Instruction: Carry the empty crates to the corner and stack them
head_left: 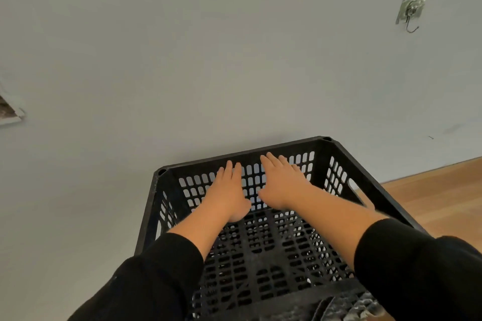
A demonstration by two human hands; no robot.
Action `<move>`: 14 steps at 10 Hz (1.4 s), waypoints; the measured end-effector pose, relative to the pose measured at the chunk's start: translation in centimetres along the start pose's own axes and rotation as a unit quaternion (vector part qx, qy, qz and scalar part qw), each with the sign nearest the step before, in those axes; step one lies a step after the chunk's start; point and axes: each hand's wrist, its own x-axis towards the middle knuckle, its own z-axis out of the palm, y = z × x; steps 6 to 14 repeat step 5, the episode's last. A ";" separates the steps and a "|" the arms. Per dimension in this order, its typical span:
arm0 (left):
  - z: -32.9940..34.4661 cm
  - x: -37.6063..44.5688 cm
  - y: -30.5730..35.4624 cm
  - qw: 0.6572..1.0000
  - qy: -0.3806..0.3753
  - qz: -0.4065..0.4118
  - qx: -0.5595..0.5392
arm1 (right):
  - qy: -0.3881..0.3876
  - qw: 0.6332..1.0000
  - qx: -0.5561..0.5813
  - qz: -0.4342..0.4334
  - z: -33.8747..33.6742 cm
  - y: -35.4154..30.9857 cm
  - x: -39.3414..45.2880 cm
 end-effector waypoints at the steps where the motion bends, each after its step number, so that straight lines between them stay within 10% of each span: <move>1: 0.0 -2.3 0.6 0.999 -0.010 0.019 0.046 | -0.007 1.000 0.008 -0.008 0.1 0.2 -2.5; 5: -0.2 -16.6 6.7 0.990 0.137 -0.018 0.011 | 0.035 0.994 0.100 -0.023 -1.0 1.9 -15.2; 14: -0.2 -16.6 6.7 0.990 0.137 -0.018 0.011 | 0.035 0.994 0.100 -0.023 -1.0 1.9 -15.2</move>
